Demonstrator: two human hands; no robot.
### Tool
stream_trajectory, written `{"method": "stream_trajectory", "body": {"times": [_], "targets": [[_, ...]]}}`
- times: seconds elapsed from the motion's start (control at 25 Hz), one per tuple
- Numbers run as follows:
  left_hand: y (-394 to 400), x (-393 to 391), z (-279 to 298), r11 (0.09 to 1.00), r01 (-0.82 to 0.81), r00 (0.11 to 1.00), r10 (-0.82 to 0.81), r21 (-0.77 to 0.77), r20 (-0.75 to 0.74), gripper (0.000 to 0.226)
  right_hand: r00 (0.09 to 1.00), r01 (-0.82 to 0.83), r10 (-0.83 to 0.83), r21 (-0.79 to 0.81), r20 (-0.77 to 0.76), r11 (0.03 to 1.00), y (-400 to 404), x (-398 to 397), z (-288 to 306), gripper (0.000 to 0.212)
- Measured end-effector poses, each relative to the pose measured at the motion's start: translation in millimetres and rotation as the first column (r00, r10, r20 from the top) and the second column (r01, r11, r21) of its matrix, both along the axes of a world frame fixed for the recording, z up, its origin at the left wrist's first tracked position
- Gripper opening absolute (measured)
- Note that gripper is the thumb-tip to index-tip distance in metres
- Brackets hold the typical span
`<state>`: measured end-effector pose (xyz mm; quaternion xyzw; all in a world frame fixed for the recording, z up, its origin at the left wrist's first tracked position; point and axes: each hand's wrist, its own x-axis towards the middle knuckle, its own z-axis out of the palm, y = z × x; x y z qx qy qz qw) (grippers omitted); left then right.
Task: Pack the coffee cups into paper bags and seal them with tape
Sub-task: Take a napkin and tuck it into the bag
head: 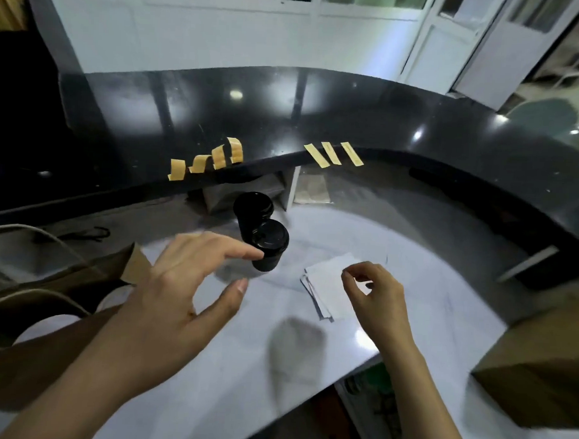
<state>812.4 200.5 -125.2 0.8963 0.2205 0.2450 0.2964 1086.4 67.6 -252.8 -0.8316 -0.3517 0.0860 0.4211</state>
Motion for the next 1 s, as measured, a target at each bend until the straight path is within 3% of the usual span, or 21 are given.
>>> {"method": "stream_trajectory", "body": {"times": [0.32,0.52,0.64,0.84,1.0], "targets": [[-0.2,39.1,-35.5,0.988,0.117,0.987,-0.127,-0.102,-0.097,0.025,0.998,0.044,-0.03,-0.281,0.053,0.959,5.2,7.3,-56.6,0.014],[2.8,51.3,-52.9,0.98,0.137,0.977,-0.158,-0.147,-0.141,0.024,0.977,0.076,0.017,-0.423,0.212,0.903,18.4,5.6,-93.3,0.039],[5.4,54.5,-60.0,0.977,0.136,0.974,-0.162,-0.166,-0.16,0.024,0.955,0.107,0.046,-0.485,0.293,0.868,14.0,7.0,-111.9,0.029],[5.4,58.6,-62.7,0.977,0.135,0.971,-0.164,-0.167,-0.173,0.021,0.93,0.155,0.02,-0.441,0.368,0.884,12.1,15.1,-115.5,0.018],[6.9,56.5,-62.7,0.976,0.131,0.972,-0.161,-0.172,-0.173,0.023,0.902,0.179,-0.014,-0.345,0.431,0.921,14.2,19.0,-106.7,0.028]]}}
